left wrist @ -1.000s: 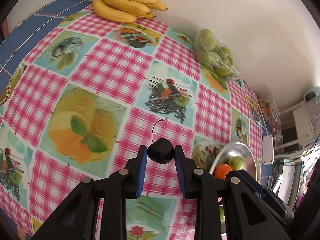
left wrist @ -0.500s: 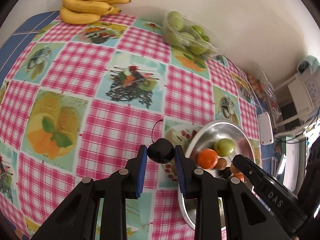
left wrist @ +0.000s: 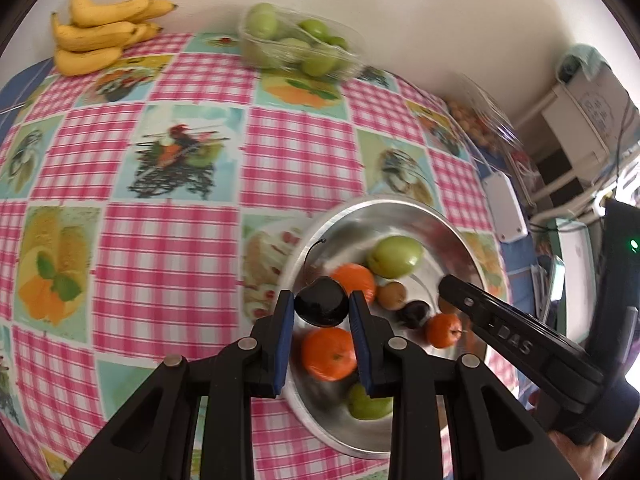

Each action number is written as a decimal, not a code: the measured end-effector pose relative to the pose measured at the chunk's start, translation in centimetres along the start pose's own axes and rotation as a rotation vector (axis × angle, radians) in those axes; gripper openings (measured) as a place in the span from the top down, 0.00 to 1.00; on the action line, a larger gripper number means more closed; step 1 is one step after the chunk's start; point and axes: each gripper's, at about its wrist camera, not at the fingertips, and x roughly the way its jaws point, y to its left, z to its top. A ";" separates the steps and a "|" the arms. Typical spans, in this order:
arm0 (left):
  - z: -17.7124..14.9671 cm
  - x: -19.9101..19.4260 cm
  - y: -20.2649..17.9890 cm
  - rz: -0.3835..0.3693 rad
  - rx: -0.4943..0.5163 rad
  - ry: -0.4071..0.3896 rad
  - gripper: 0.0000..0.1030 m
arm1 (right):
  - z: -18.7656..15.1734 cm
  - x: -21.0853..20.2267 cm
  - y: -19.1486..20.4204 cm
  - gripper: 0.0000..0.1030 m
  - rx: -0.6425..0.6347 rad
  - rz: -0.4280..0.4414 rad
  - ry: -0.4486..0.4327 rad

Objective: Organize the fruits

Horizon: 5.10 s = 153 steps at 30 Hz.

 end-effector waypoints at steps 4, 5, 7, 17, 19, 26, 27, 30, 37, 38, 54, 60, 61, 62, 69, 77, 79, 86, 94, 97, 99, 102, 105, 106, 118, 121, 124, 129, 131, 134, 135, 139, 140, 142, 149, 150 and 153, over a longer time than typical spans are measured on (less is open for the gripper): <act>-0.3 0.7 -0.9 -0.034 0.019 0.029 0.72 | 0.1 0.4 -0.5 0.73 0.018 -0.002 0.011; -0.4 0.9 -1.2 -0.043 0.024 0.037 0.72 | 0.1 0.5 -0.4 0.73 0.016 -0.002 0.012; -0.5 1.1 -1.7 -0.045 0.040 0.042 0.72 | 0.1 0.6 -0.2 0.73 0.012 0.000 0.017; -0.8 2.2 -2.7 -0.053 0.080 0.055 0.72 | -0.1 1.4 -0.2 0.73 0.018 -0.006 0.036; -0.7 2.5 -2.6 -0.049 0.079 0.059 0.72 | 0.0 1.5 -0.1 0.73 0.021 -0.006 0.036; -0.6 2.9 -2.4 -0.042 0.068 0.073 0.72 | 0.0 1.4 -0.2 0.72 0.028 -0.012 0.033; -0.6 3.0 -2.3 -0.040 0.066 0.075 0.72 | 0.0 1.4 -0.2 0.72 0.031 -0.009 0.033; -0.7 3.2 -2.3 -0.037 0.062 0.083 0.72 | 0.0 1.5 -0.3 0.72 0.037 -0.005 0.037; -0.5 2.5 -2.1 -0.037 0.052 0.063 0.59 | 0.0 1.2 -0.3 0.70 0.046 -0.009 0.028; -0.5 2.4 -2.0 -0.037 0.050 0.060 0.59 | 0.0 1.1 -0.3 0.69 0.048 -0.009 0.024; 0.4 0.2 7.3 0.168 -0.244 -0.018 0.24 | 0.0 0.4 0.7 0.41 0.034 0.009 0.000; 0.3 0.2 8.9 0.198 -0.278 -0.028 0.17 | -0.2 0.5 1.9 0.38 -0.001 0.013 0.003; 0.3 0.3 9.0 0.203 -0.274 -0.028 0.17 | -0.3 0.5 2.1 0.37 -0.010 0.015 0.004; 0.2 0.3 9.0 0.208 -0.268 -0.028 0.17 | -0.3 0.5 2.1 0.36 -0.010 0.015 0.004; 0.4 0.8 8.3 0.222 -0.227 -0.023 0.16 | -0.3 0.7 2.6 0.25 -0.034 0.010 0.007; 0.5 1.1 8.3 0.241 -0.211 -0.026 0.15 | -0.3 0.9 3.0 0.01 -0.064 -0.002 -0.008; 0.4 1.1 8.4 0.238 -0.211 -0.025 0.04 | -0.2 1.0 3.0 0.00 -0.068 -0.001 -0.006; 0.2 1.1 8.6 0.236 -0.209 -0.036 0.02 | -0.4 1.2 3.2 0.00 -0.078 0.004 -0.007; 0.1 0.6 8.1 0.230 -0.181 -0.028 0.02 | -0.8 1.2 3.7 0.00 -0.096 0.009 -0.007; 0.0 0.2 7.7 0.254 -0.160 -0.030 0.02 | -1.1 0.9 3.9 0.00 -0.095 0.006 -0.008; -0.2 -0.3 7.5 0.265 -0.155 -0.036 0.02 | -1.3 0.8 4.0 0.00 -0.097 0.005 -0.009; -0.4 -1.1 7.3 0.317 -0.146 -0.045 0.02 | -1.8 0.4 4.1 0.00 -0.099 0.018 -0.013; -0.8 -1.9 7.2 0.346 -0.148 -0.052 0.02 | -2.6 0.1 3.8 0.00 -0.080 0.040 -0.003; -1.0 -2.2 7.2 0.344 -0.154 -0.057 0.02 | -2.9 -0.1 3.6 0.00 -0.072 0.041 -0.004; -5.2 -5.9 7.7 0.403 -0.140 -0.075 0.02 | -7.1 -2.4 2.7 0.00 -0.084 0.015 -0.031; -6.4 -7.1 7.0 0.456 -0.098 -0.098 0.02 | -8.0 -2.6 2.9 0.00 -0.102 0.017 -0.030; -7.6 -7.9 6.7 0.461 -0.074 -0.115 0.02 | -9.2 -2.8 3.0 0.00 -0.122 0.029 -0.018; -9.3 -8.5 6.7 0.480 -0.046 -0.114 0.02 | -10.4 -3.7 3.1 0.00 -0.140 0.027 -0.034; -9.7 -8.7 6.8 0.472 -0.049 -0.114 0.02 | -10.9 -4.0 3.1 0.00 -0.146 0.030 -0.038; -10.0 -8.9 6.9 0.483 -0.054 -0.116 0.02 | -11.2 -4.4 3.1 0.00 -0.148 0.031 -0.041; -10.1 -8.9 6.9 0.484 -0.055 -0.117 0.02 | -11.2 -4.6 3.1 0.00 -0.144 0.027 -0.049; -10.4 -9.0 6.8 0.485 -0.053 -0.116 0.02 | -11.3 -5.0 2.8 0.00 -0.128 0.029 -0.057; -10.5 -8.9 6.8 0.485 -0.049 -0.109 0.02 | -11.4 -5.2 2.6 0.00 -0.124 0.029 -0.061; -10.6 -8.8 6.8 0.485 -0.043 -0.100 0.02 | -11.4 -5.3 2.6 0.00 -0.124 0.030 -0.061; -10.5 -8.7 7.0 0.492 -0.035 -0.095 0.02 | -11.3 -5.0 2.5 0.00 -0.115 0.024 -0.049; -10.5 -8.6 7.0 0.493 -0.032 -0.093 0.02 | -11.3 -4.9 2.5 0.00 -0.116 0.023 -0.045; -10.4 -8.4 7.0 0.492 -0.026 -0.092 0.02 | -11.2 -4.7 2.6 0.00 -0.121 0.020 -0.040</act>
